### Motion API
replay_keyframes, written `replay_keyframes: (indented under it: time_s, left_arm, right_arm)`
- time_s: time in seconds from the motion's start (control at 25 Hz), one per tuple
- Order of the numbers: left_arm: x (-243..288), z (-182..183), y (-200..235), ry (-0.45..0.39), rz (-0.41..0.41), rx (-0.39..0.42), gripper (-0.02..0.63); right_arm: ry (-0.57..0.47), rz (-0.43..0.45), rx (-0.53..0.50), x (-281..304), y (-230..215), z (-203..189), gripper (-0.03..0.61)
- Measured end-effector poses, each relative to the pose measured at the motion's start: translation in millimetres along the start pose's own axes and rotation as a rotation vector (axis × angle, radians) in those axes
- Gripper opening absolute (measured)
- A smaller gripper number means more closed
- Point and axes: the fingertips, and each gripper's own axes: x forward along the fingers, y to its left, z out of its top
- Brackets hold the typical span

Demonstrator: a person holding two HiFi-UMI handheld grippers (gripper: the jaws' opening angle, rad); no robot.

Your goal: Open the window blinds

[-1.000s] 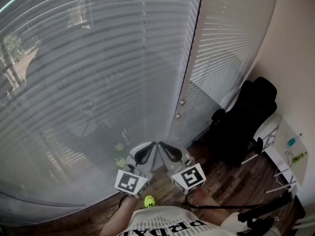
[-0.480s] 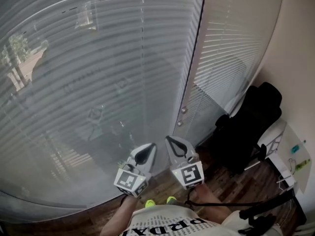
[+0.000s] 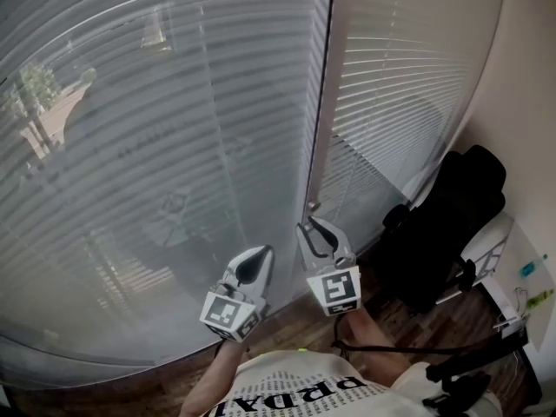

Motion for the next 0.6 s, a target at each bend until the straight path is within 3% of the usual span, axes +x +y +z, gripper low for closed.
replay_keyframes:
  time_s: [0.2,0.6]
  left_arm:
    - [10,-1,0,0.01,0.014,0.004,-0.008]
    - [12,-5,9,-0.006,0.03,0.008,-0.008]
  right_arm:
    - [0.022,-0.026,-0.016,14,-29,-13,0.164]
    - [0.069,0.03,-0.021,29,-31,-33,0.167]
